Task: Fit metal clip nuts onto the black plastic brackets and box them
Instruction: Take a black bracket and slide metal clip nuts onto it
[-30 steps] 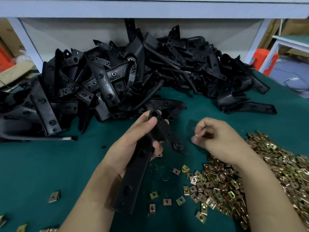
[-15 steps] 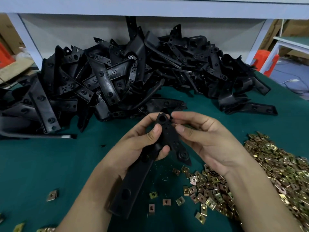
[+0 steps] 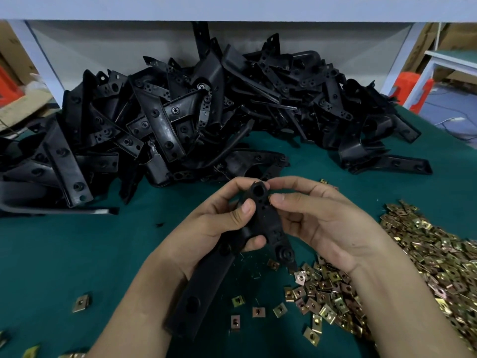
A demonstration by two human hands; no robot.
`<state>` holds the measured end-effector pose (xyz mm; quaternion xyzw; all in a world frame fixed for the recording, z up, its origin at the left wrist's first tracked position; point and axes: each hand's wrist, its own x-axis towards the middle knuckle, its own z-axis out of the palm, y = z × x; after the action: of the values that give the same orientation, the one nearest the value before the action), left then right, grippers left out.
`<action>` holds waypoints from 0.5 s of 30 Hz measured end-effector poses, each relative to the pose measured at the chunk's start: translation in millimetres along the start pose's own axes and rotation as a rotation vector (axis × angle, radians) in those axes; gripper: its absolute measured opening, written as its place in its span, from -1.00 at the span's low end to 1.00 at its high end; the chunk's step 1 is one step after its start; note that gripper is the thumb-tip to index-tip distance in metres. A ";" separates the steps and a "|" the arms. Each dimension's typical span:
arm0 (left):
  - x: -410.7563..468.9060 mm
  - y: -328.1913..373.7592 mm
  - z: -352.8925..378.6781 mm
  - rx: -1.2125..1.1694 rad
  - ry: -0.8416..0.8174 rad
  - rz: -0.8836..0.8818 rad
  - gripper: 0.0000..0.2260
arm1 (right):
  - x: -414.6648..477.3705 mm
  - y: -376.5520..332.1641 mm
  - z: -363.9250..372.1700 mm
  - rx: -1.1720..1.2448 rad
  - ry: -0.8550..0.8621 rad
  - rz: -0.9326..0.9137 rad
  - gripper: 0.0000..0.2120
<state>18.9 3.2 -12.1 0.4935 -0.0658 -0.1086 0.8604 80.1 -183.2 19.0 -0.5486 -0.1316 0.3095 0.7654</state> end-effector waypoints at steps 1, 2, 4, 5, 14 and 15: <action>-0.4 -0.2 0.4 0.008 -0.008 -0.006 -0.82 | -0.6 -0.2 -0.9 -0.018 -0.005 0.004 -0.69; -0.5 -0.2 1.0 0.015 -0.018 -0.012 -0.83 | -1.2 -0.6 -1.6 -0.032 -0.007 0.010 -0.70; -0.9 0.1 2.3 0.034 -0.030 -0.019 -0.83 | -1.6 -0.7 -2.7 -0.049 -0.004 0.017 -0.71; -0.8 0.1 2.7 0.049 -0.023 -0.017 -0.83 | -1.2 -0.2 -2.8 -0.056 -0.001 0.017 -0.70; 1.8 -0.8 0.5 0.154 0.058 0.012 -0.78 | 0.7 4.2 7.8 -0.136 0.064 0.068 -0.53; 1.8 -0.9 -0.2 0.142 0.055 0.018 -0.78 | 0.4 4.3 9.0 -0.134 0.071 0.063 -0.53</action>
<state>20.5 2.5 -13.0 0.5555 -0.0542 -0.0825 0.8256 74.1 -175.2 18.2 -0.6132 -0.1077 0.3041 0.7210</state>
